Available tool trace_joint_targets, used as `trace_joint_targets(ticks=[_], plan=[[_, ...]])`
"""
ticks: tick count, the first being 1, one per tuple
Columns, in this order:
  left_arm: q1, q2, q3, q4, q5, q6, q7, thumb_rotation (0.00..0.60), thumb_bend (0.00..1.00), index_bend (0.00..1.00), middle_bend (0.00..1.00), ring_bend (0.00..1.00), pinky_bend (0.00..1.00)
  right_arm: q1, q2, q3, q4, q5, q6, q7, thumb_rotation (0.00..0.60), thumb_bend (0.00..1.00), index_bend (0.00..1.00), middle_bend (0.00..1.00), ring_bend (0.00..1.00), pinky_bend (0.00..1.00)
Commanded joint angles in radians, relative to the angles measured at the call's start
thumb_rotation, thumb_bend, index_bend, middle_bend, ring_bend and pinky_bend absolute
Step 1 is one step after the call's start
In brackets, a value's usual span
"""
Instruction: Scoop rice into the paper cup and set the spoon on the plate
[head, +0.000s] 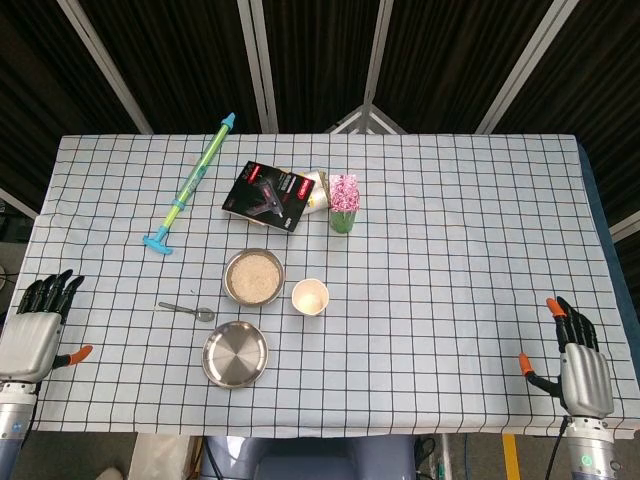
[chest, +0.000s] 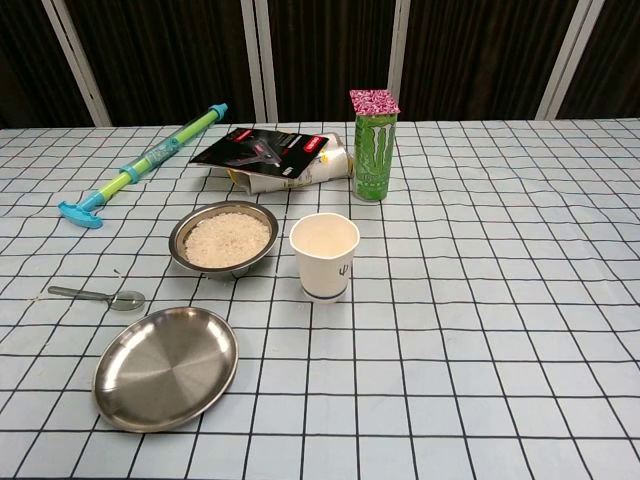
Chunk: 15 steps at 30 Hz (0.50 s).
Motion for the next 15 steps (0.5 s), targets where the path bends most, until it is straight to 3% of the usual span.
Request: trace_joint_targets(ticks=[1, 11, 13, 15], plan=[[0.0, 0.0, 0.001, 0.0, 0.001, 0.001, 0.002, 0.6, 0.02, 0.0, 0.0, 0.0, 0.0, 0.0, 0.0, 0.0, -0.001, -0.001, 0.001, -0.002, 0.6, 0.38, 0.02, 0.0, 0.0, 0.0], [-0.002, 0.004, 0.002, -0.003, -0.006, -0.008, 0.01, 0.6, 0.02, 0.0, 0.0, 0.0, 0.01, 0.001, 0.0, 0.001, -0.001, 0.0, 0.0, -0.001, 0.6, 0.38, 0.02, 0.0, 0.0, 0.0], [-0.004, 0.004, -0.005, -0.003, -0.013, -0.007, 0.021, 0.6, 0.02, 0.0, 0.0, 0.01, 0.07, 0.001, 0.0, 0.001, 0.001, 0.0, -0.001, 0.001, 0.6, 0.38, 0.02, 0.0, 0.0, 0.0], [-0.008, 0.002, -0.015, -0.003, -0.021, -0.003, 0.029, 0.6, 0.02, 0.0, 0.02, 0.13, 0.23, 0.001, 0.0, 0.001, 0.002, 0.001, -0.001, 0.004, 0.6, 0.38, 0.02, 0.0, 0.0, 0.0]])
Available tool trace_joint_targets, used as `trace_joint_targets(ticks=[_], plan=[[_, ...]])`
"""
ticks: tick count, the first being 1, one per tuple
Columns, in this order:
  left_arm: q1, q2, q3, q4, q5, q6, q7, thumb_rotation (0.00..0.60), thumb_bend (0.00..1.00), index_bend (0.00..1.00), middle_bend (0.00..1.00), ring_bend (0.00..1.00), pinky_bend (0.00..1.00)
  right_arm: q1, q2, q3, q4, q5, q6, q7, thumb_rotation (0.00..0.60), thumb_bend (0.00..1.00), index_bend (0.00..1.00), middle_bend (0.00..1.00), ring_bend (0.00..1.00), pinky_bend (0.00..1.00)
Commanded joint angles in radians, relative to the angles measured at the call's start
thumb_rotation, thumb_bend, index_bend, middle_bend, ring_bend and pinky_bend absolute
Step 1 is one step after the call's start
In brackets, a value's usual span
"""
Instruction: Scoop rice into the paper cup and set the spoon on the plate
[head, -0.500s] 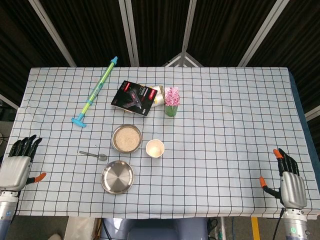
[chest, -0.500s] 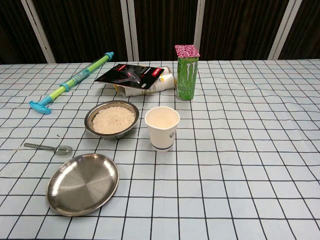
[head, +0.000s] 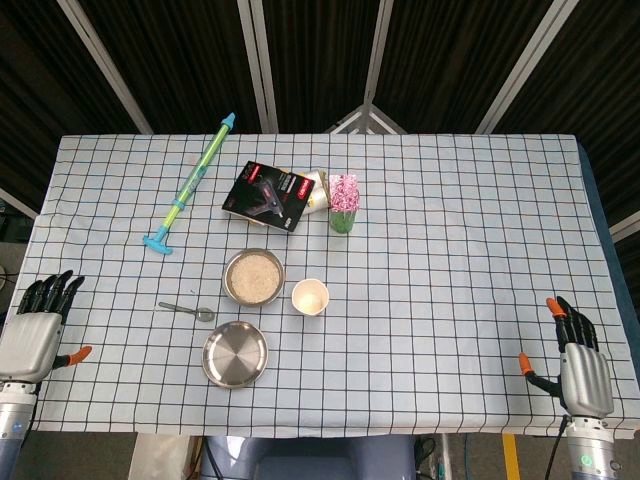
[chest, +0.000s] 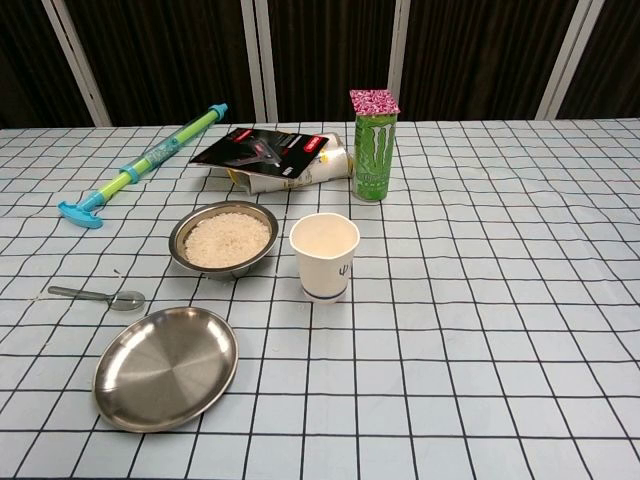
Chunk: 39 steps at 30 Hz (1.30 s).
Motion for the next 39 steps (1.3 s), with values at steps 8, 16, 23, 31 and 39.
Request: trace_joint_targets(ticks=[8, 16, 23, 31, 39], plan=[[-0.051, -0.002, -0.047, -0.049, -0.14, -0.12, -0.004, 0.6, 0.05, 0.0, 0.52, 0.68, 0.8, -0.001, -0.005, 0.002, 0.006, -0.001, 0.004, 0.011, 0.6, 0.38, 0.02, 0.0, 0.0, 0.0], [-0.153, -0.022, -0.1, -0.035, -0.261, -0.231, 0.108, 0.6, 0.16, 0.37, 0.92, 0.97, 1.0, -0.003, -0.012, 0.005, 0.01, -0.009, 0.017, 0.018, 0.6, 0.38, 0.02, 0.0, 0.0, 0.0], [-0.232, -0.09, -0.114, 0.001, -0.322, -0.289, 0.216, 0.6, 0.29, 0.48, 0.96, 1.0, 1.0, -0.004, -0.017, 0.007, 0.017, -0.013, 0.023, 0.026, 0.6, 0.38, 0.02, 0.0, 0.0, 0.0], [-0.303, -0.183, -0.122, 0.074, -0.396, -0.32, 0.315, 0.6, 0.3, 0.49, 0.96, 1.0, 1.0, -0.006, -0.02, 0.007, 0.021, -0.018, 0.029, 0.033, 0.6, 0.38, 0.02, 0.0, 0.0, 0.0], [-0.345, -0.257, -0.112, 0.15, -0.451, -0.34, 0.37, 0.6, 0.32, 0.48, 0.96, 1.0, 1.0, -0.006, -0.022, 0.007, 0.023, -0.022, 0.032, 0.033, 0.6, 0.38, 0.02, 0.0, 0.0, 0.0]])
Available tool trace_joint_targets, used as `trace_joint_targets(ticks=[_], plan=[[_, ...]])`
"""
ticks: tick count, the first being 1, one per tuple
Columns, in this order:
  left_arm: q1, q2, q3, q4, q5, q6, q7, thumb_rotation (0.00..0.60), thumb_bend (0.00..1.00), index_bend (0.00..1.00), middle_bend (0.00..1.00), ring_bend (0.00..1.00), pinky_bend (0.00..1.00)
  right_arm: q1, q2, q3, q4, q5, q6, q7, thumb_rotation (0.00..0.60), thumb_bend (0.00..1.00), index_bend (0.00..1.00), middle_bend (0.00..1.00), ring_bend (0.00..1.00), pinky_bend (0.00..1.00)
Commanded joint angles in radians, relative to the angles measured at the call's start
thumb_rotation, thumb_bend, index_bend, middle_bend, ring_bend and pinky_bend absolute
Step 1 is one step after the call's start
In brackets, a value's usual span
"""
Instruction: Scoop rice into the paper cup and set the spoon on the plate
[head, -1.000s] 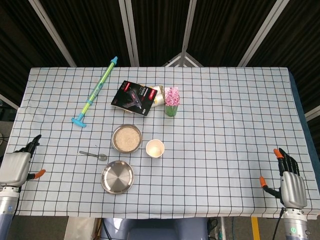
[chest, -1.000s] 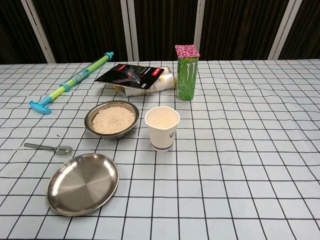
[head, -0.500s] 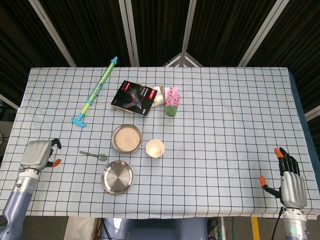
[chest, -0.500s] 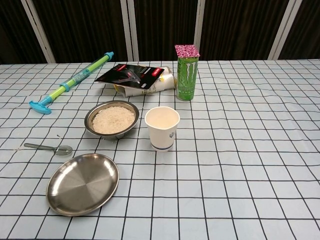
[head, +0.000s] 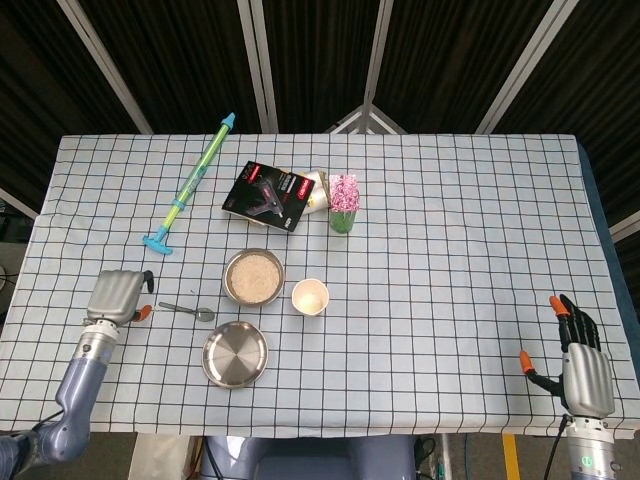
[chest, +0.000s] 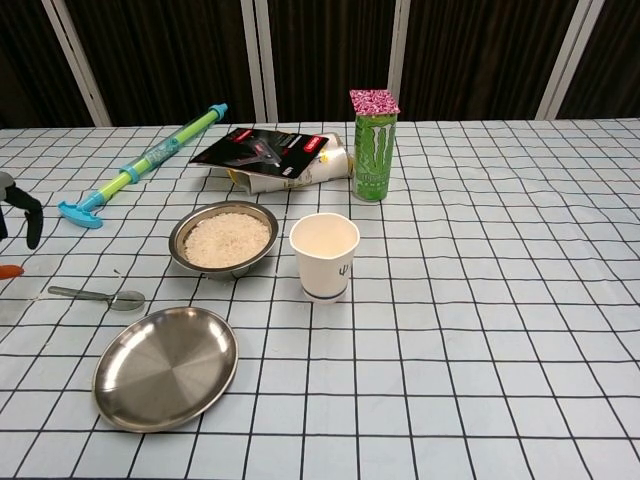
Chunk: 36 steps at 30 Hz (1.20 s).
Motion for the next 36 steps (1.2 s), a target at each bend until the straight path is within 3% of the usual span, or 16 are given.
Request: trace_joint_targets(ticks=[1, 14, 36], plan=[[-0.017, -0.026, 0.008, 0.033, -0.023, -0.012, 0.022, 0.6, 0.32, 0.48, 0.96, 1.0, 1.0, 0.0, -0.001, 0.0, 0.0, -0.001, 0.0, 0.001, 0.6, 0.38, 0.02, 0.0, 0.0, 0.0], [-0.055, -0.096, 0.017, 0.109, -0.067, -0.021, 0.033, 0.6, 0.33, 0.49, 0.96, 1.0, 1.0, 0.001, -0.003, 0.001, 0.001, 0.0, -0.001, 0.0, 0.6, 0.38, 0.02, 0.0, 0.0, 0.0], [-0.102, -0.139, 0.042, 0.118, -0.132, -0.02, 0.075, 0.6, 0.35, 0.48, 0.95, 1.0, 1.0, 0.0, -0.006, 0.003, 0.003, -0.005, 0.006, 0.0, 0.6, 0.38, 0.02, 0.0, 0.0, 0.0]])
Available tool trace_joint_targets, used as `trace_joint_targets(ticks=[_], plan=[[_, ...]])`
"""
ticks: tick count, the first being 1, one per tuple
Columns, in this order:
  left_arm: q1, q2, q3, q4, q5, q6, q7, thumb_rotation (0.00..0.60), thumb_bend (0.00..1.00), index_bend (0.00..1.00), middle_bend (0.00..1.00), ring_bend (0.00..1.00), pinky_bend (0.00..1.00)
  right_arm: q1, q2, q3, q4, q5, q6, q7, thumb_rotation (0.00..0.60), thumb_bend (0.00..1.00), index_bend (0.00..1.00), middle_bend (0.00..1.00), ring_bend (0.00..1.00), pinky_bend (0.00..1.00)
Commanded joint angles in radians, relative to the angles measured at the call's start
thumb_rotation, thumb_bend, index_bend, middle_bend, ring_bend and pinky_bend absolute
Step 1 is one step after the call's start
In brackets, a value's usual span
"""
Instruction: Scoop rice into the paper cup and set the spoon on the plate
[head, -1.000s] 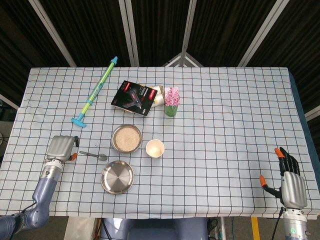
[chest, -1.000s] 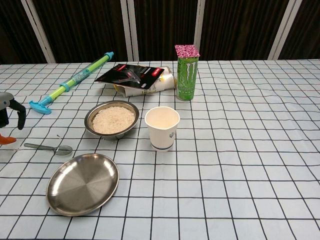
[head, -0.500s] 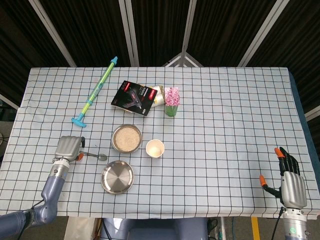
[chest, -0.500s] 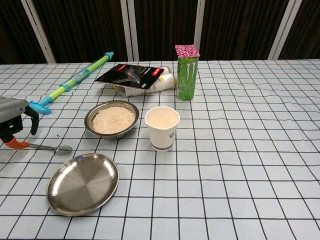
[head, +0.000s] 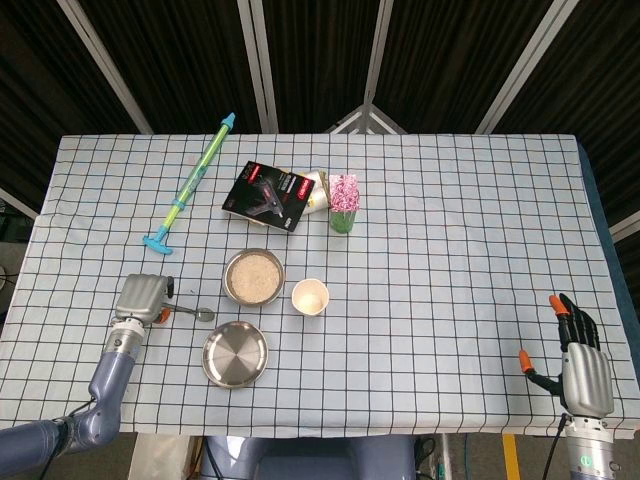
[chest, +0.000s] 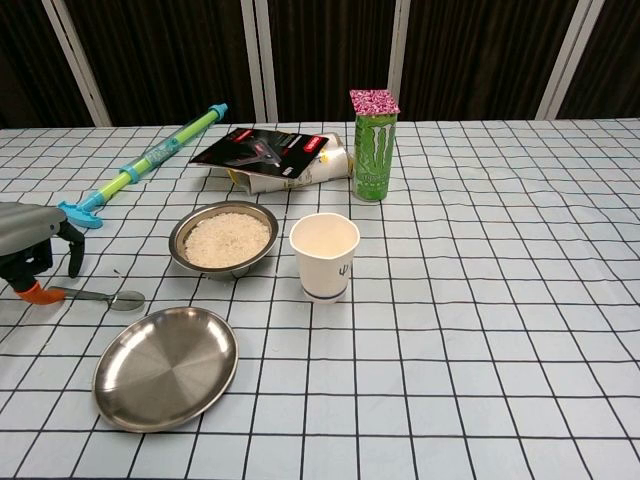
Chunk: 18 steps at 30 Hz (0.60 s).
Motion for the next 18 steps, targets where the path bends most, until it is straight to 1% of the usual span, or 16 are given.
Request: trace_joint_targets(ticks=[1, 11, 18], plan=[[-0.005, -0.006, 0.002, 0.002, -0.006, 0.001, 0.003, 0.6, 0.35, 0.48, 0.95, 1.0, 1.0, 0.0, 0.0, 0.0, 0.0, 0.0, 0.001, 0.0, 0.6, 0.38, 0.02, 0.0, 0.0, 0.0], [-0.02, -0.018, 0.015, 0.003, -0.031, 0.0, 0.023, 0.6, 0.36, 0.49, 0.95, 1.0, 1.0, -0.001, -0.002, 0.001, 0.0, 0.0, 0.004, -0.001, 0.6, 0.38, 0.02, 0.0, 0.0, 0.0], [-0.023, -0.017, 0.021, 0.001, -0.041, 0.005, 0.021, 0.6, 0.4, 0.53, 0.95, 1.0, 1.0, -0.002, -0.002, 0.001, -0.001, 0.0, 0.004, -0.003, 0.6, 0.38, 0.02, 0.0, 0.0, 0.0]])
